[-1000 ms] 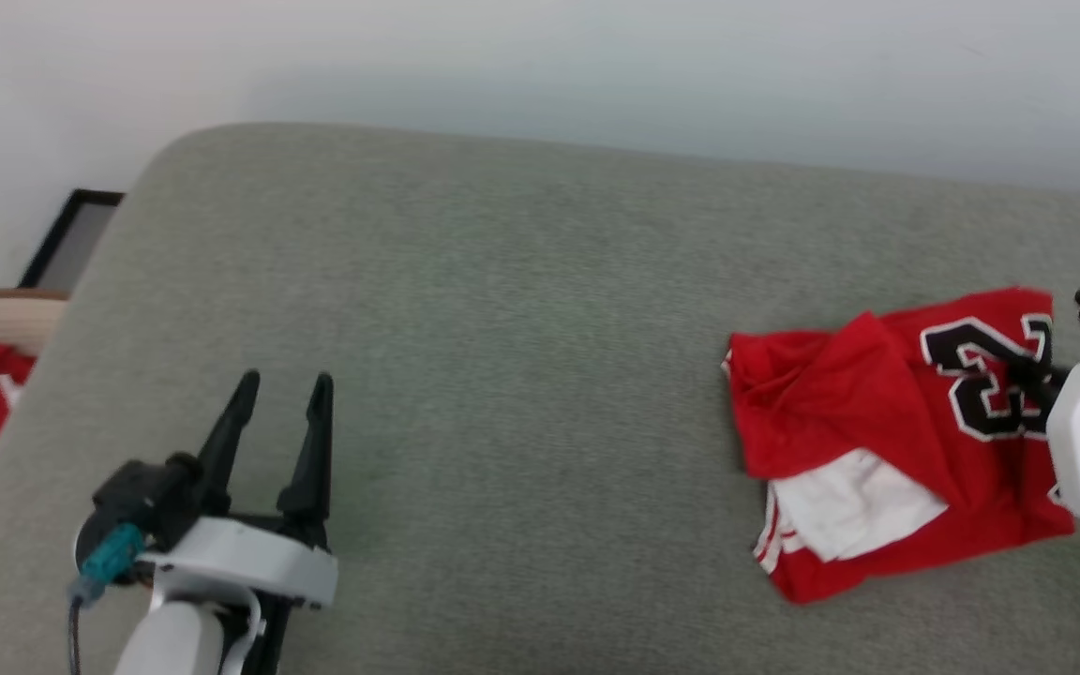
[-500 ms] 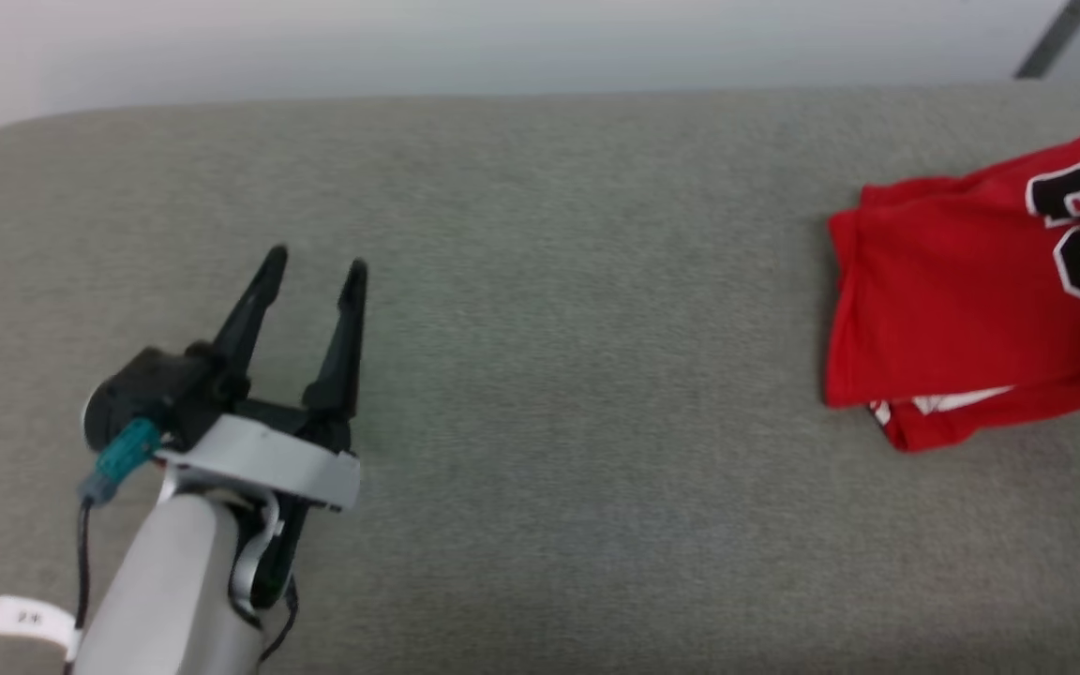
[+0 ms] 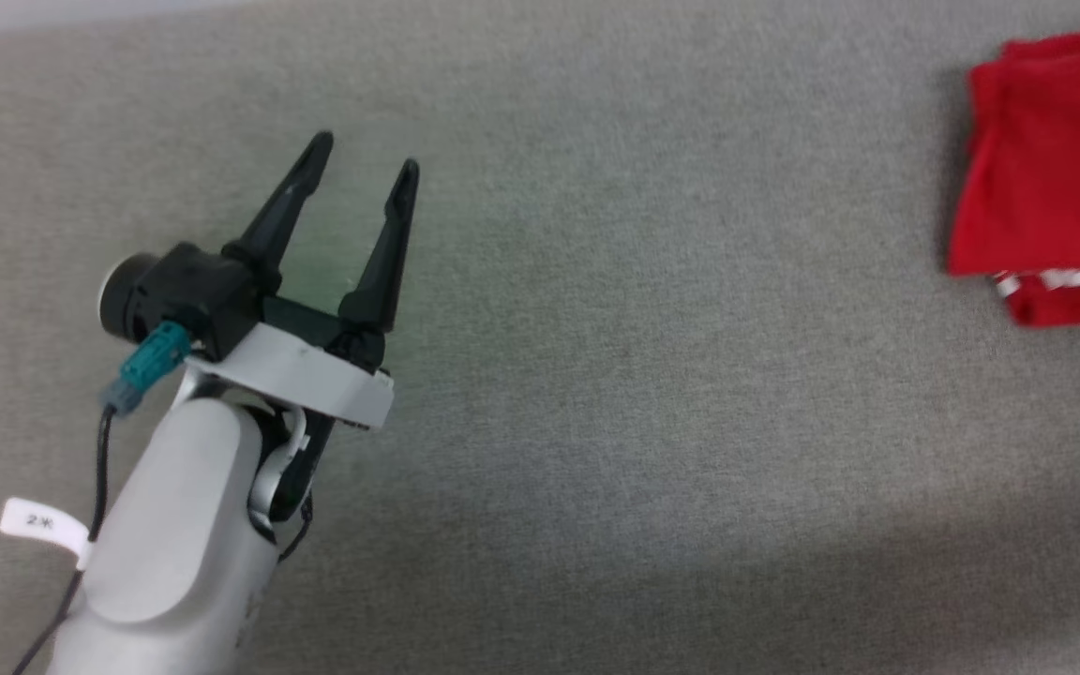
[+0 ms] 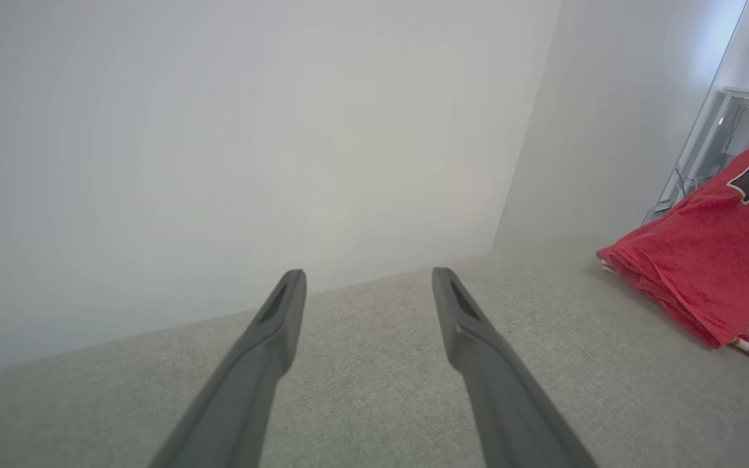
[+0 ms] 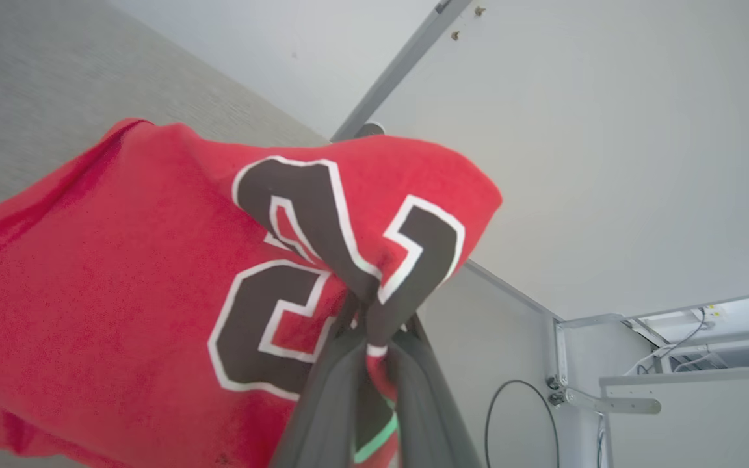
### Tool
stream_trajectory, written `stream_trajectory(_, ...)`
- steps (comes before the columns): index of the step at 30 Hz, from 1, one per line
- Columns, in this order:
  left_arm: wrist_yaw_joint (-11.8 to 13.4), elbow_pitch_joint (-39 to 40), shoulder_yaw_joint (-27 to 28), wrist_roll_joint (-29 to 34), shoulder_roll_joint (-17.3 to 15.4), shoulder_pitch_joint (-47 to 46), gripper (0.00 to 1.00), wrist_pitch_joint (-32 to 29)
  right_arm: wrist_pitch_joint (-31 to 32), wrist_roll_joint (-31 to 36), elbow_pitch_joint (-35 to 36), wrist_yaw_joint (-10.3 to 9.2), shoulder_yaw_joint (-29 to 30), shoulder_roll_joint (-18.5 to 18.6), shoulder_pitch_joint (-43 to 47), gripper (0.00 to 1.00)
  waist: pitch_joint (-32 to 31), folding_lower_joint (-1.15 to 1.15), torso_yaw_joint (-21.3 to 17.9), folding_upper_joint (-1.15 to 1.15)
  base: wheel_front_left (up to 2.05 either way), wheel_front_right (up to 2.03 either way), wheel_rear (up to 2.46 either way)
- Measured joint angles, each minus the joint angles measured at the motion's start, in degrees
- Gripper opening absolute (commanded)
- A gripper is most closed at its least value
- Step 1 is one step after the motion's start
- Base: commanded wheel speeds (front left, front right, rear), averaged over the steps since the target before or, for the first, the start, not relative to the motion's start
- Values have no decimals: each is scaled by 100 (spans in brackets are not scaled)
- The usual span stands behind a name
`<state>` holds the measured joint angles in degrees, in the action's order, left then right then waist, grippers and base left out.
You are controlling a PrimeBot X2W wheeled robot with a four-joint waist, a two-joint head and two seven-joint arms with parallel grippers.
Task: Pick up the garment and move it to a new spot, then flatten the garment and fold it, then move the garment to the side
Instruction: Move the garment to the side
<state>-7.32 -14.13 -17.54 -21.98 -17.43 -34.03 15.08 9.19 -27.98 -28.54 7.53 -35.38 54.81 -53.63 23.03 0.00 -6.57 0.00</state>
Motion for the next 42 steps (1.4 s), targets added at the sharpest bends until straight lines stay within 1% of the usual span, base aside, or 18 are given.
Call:
stream_trajectory(3, 0, -10, -85, -12, -16, -128, 100, 0, -243, 265, -358, 0, -103, 78, -246, 0, 189, 0, -76, 0, 0, 0, 0)
stream_trajectory(8, 0, -38, -253, -67, -67, -310, 100, 0, -530, 610, -1006, 0, -145, 108, -545, 0, 472, 0, -132, 0, 0, 0, 0)
stream_trajectory(14, 0, -59, -385, -97, -113, -489, 100, 0, -787, 1074, -1684, 0, -43, -154, -695, 0, 742, 0, -122, 0, 0, 0, 0)
stream_trajectory(20, 0, -124, -469, -145, -104, -575, 100, 0, -983, 1220, -2332, 0, 177, -548, -742, 0, 867, 0, -43, 0, 0, 0, 0)
stream_trajectory(22, 0, -135, -483, -151, -88, -600, 100, 1, -1101, 1327, -2491, 0, 258, -597, -794, 31, 862, 0, -13, 0, 0, 0, 0)
stream_trajectory(24, 0, -156, -489, -167, -83, -609, 100, 0, -1198, 1429, -2642, 0, 365, -676, -823, 42, 836, 0, 3, 0, 0, 0, 0)
stream_trajectory(25, 0, -166, -486, -167, -90, -608, 100, 0, -1249, 1457, -2719, 0, 412, -721, -833, 50, 817, 0, 10, 0, 0, 0, 0)
stream_trajectory(26, 0, -174, -466, -176, -88, -608, 100, 0, -1296, 1496, -2792, 0, 459, -768, -843, 93, 793, 0, 14, 0, 0, 0, 0)
stream_trajectory(27, 0, -182, -450, -188, -89, -607, 100, 0, -1325, 1552, -2853, 0, 479, -820, -865, 100, 763, 0, 18, 0, 0, 0, 0)
stream_trajectory(30, 0, -220, -405, -232, -107, -563, 100, 0, -1385, 1614, -3012, 0, 560, -937, -924, 100, 651, 0, 33, 0, 0, 0, 0)
stream_trajectory(35, 0, -296, -318, -366, -111, -388, 100, 0, -1578, 1745, -3252, 0, 667, -1018, -923, 100, 388, 0, 76, 0, 0, 0, 0)
stream_trajectory(39, 0, -353, -286, -545, -108, -177, 100, 0, -1839, 1705, -3456, 0, 878, -1074, -868, 100, 117, 0, 133, 0, 0, 0, 0)
stream_trajectory(42, 0, -352, -230, -688, -135, 34, 100, 1, -2031, 1595, -3571, 0, 1004, -1212, -720, 100, -117, 0, 183, 0, 0, 0, 0)
